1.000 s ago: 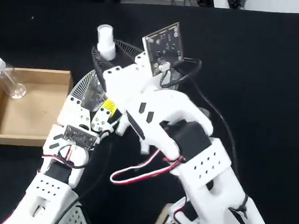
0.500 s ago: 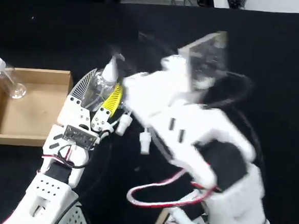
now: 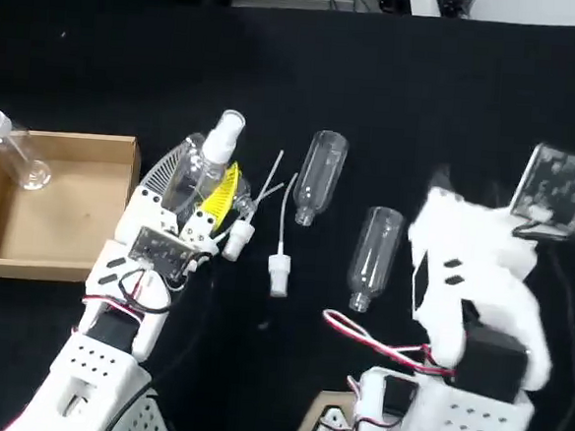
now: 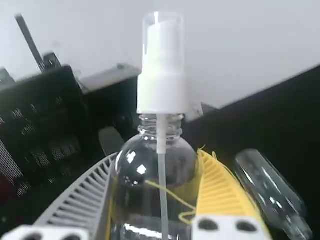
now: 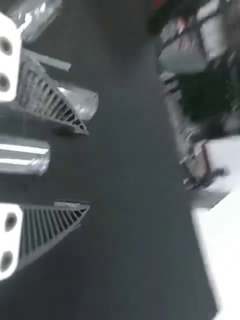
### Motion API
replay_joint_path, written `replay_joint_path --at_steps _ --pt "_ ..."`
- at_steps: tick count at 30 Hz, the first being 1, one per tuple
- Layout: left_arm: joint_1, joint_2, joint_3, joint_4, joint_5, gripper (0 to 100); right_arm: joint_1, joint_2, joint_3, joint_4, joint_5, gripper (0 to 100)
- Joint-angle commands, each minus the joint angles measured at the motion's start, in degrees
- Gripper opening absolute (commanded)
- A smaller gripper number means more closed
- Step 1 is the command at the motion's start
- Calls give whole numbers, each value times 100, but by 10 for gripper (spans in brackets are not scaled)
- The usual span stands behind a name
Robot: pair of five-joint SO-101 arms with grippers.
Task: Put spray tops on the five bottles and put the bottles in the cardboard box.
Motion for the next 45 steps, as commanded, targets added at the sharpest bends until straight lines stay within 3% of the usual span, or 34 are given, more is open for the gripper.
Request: replay_joint_path --at_steps 1,7,11,15,17,22,25,33,40,45 --pt "163 -97 154 730 9 30 141 -602 1349 -677 9 170" --pt "-330 -97 101 360 44 30 44 -1402 3178 -1802 -35 170" --pt "-945 -62 136 -571 53 30 -501 -1895 3837 -1881 -9 170" --pt "-1411 -79 136 -668 141 30 -967 -2422 4259 -1881 -9 170" --pt "-1701 -88 101 -668 607 30 -1055 -2686 4418 -1873 -9 170" --pt "-2545 -44 -145 -668 2549 30 -1081 -3336 4857 -1837 -9 170" --pt "-2844 -44 -321 -668 3095 30 -1081 -3705 5007 -1591 -9 170" --pt "-2844 9 -752 -668 3103 30 -1081 -4084 5033 -1301 0 170" --pt "-2897 1108 -1815 -703 3103 30 -1081 -4101 5033 -1301 0 170" --pt "-2862 1204 -2035 -703 2840 32 -1073 -4101 5033 -1301 0 170"
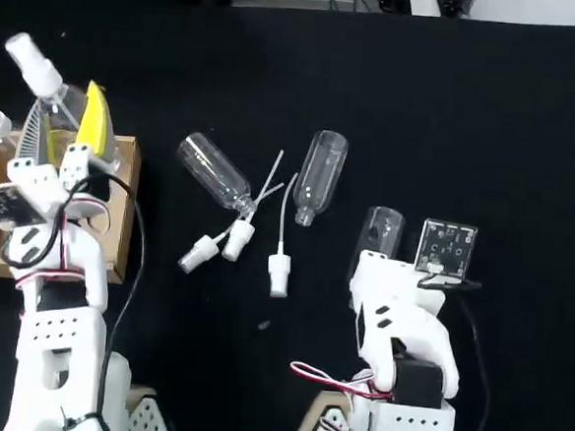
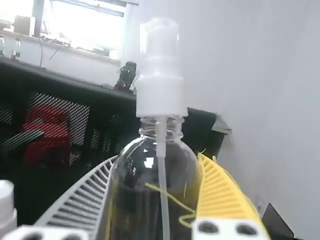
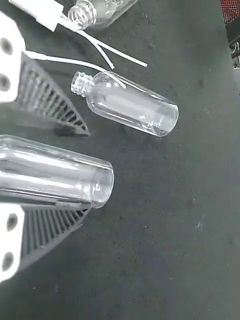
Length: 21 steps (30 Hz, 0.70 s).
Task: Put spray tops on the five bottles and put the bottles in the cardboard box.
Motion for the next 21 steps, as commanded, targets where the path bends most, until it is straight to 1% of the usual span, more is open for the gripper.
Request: replay_joint_path --at_steps 1,4,6,11,15,17,21 --pt "-48 88 -479 -141 -378 32 -53 -549 -31 18 9 170" --pt "-57 105 -224 -114 -1020 30 -53 -549 -22 18 9 170" --pt "22 105 40 -141 -1222 30 -53 -549 -31 18 9 170" --pt "145 176 242 -141 -967 30 -53 -549 -40 18 9 170" --pt "110 782 84 -158 -800 30 -53 -549 -40 18 9 170" --pt "101 1222 -92 -448 -800 30 -53 -549 -48 18 9 170" --pt "136 2163 -154 -1767 -844 30 -35 -549 -48 18 9 170"
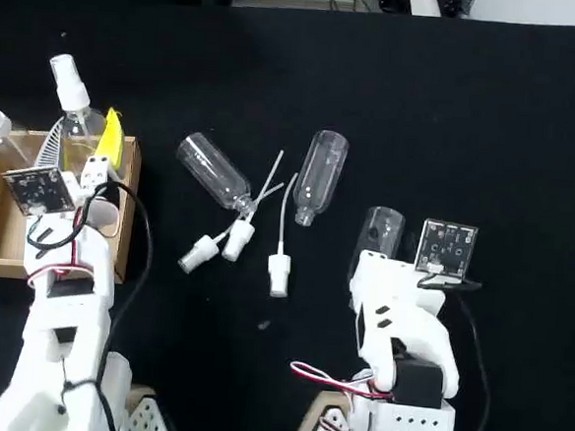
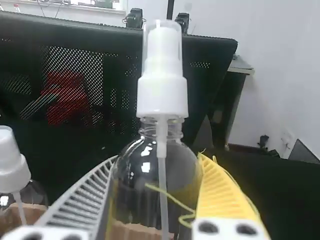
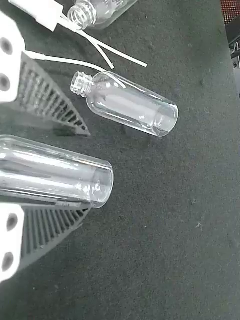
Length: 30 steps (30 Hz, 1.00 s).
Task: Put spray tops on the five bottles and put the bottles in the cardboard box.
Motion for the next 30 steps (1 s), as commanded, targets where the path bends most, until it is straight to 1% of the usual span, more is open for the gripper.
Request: replay_joint_path --at_steps 1,3,10,13,19,30 --pt "92 985 -418 -1530 35 30 -35 -549 -48 18 9 170" --pt "57 1477 -462 -2048 26 30 -35 -549 -48 18 9 170" --pt "48 2840 -514 -3437 26 30 -26 -549 -40 18 9 170" --pt "-22 3253 -637 -3798 26 30 -26 -549 -31 18 9 170" --pt "-233 3930 -1033 -3965 53 30 -26 -549 -31 18 9 170" --pt "-242 4721 -1226 -3965 35 33 -26 -549 -31 18 9 170"
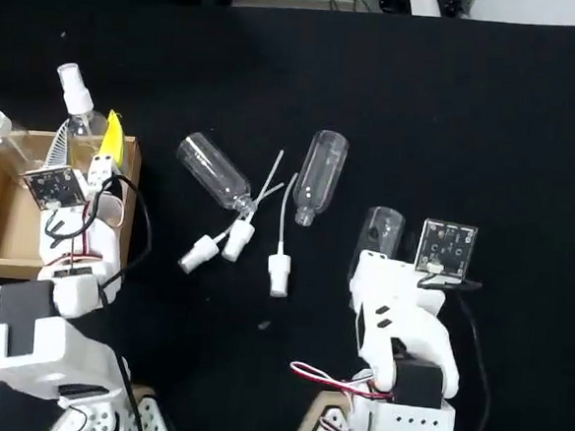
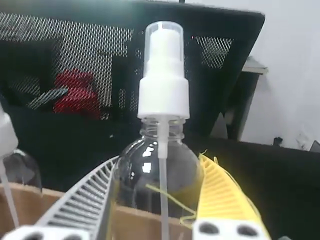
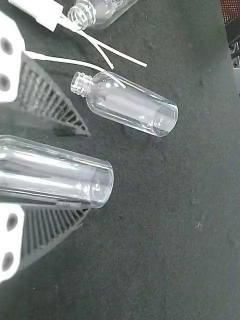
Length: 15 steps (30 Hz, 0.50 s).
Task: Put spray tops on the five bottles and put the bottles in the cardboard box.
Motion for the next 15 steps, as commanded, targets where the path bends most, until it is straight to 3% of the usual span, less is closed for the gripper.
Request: replay_joint_path --at_steps 1,10,15 --pt "-57 105 -303 -167 35 33 -26 -549 -31 18 9 170" --pt "-110 624 -796 -202 26 33 -18 -549 -31 18 18 170" --pt "-57 1011 -787 -1116 26 33 -18 -549 -31 18 18 170"
